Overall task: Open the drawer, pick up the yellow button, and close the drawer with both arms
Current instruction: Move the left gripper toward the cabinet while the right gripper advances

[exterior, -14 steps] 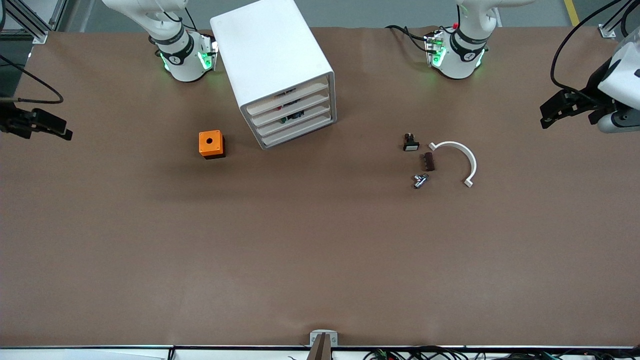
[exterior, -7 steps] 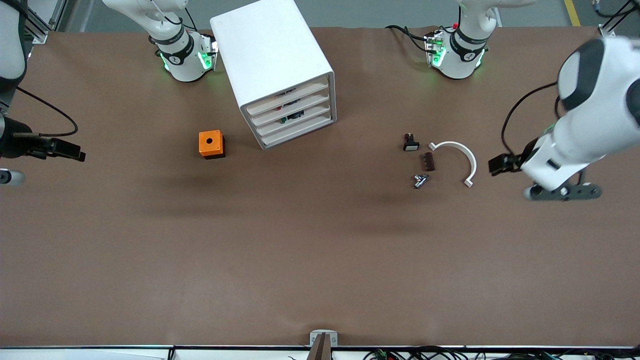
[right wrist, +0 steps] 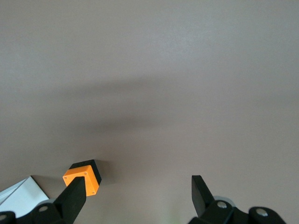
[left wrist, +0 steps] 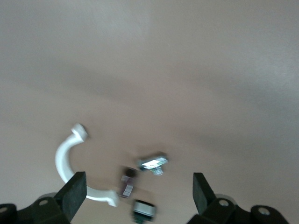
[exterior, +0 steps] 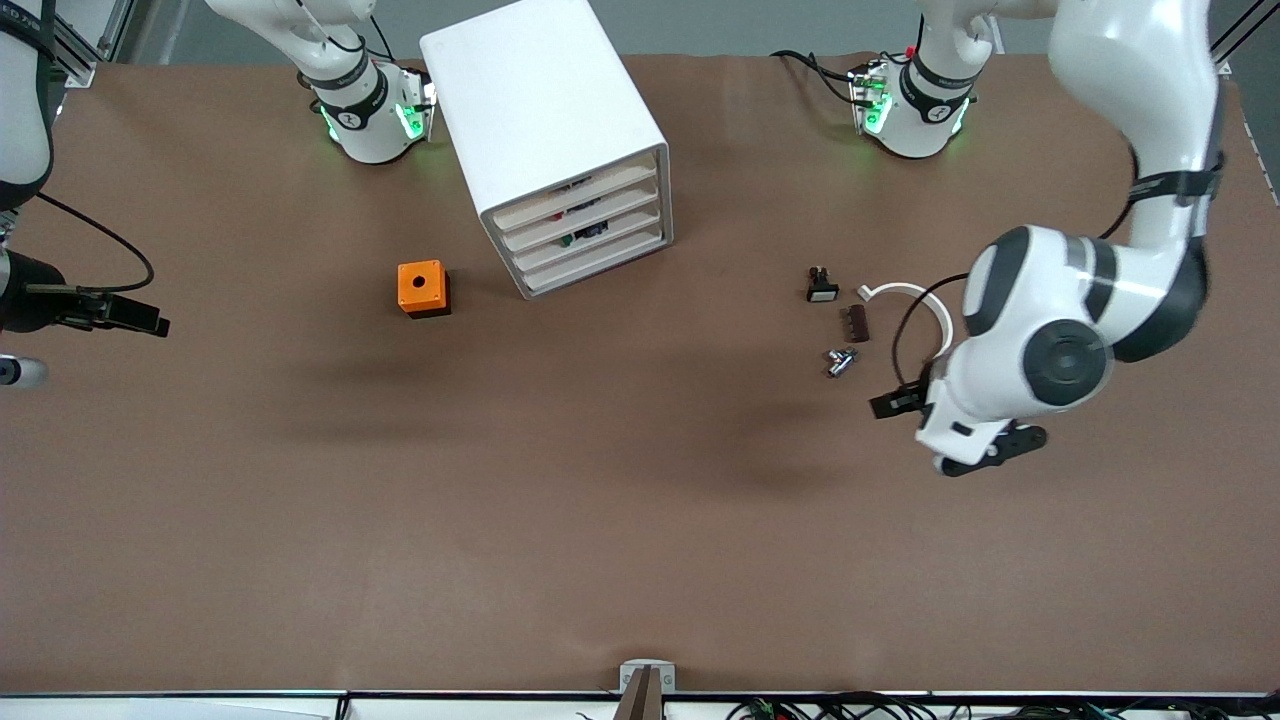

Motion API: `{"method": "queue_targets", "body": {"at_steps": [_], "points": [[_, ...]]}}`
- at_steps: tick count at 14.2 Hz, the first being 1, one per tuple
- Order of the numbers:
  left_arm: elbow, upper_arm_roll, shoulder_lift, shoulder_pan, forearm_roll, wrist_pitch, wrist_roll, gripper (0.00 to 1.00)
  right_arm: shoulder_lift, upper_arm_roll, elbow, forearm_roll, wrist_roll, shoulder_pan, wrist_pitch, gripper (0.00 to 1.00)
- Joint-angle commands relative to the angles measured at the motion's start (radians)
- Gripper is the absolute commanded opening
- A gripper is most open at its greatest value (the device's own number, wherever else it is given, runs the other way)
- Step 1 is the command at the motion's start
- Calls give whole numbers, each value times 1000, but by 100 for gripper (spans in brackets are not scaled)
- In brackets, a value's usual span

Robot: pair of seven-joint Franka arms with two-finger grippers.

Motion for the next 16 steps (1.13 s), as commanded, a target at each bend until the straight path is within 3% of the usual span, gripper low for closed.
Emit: {"method": "queue_targets", "body": {"at_steps": [1, 7, 16], "points": [[82, 5, 75, -86, -12, -15, -231, 100, 0, 8, 9, 31, 62, -1, -13, 100], [101, 5, 159, -234, -110, 30, -586, 100, -4, 11, 2, 33, 203, 43, -14, 100], [108, 5, 199, -275, -568, 76, -1038, 100, -9, 12, 3, 33, 432, 164, -11, 100]]}}
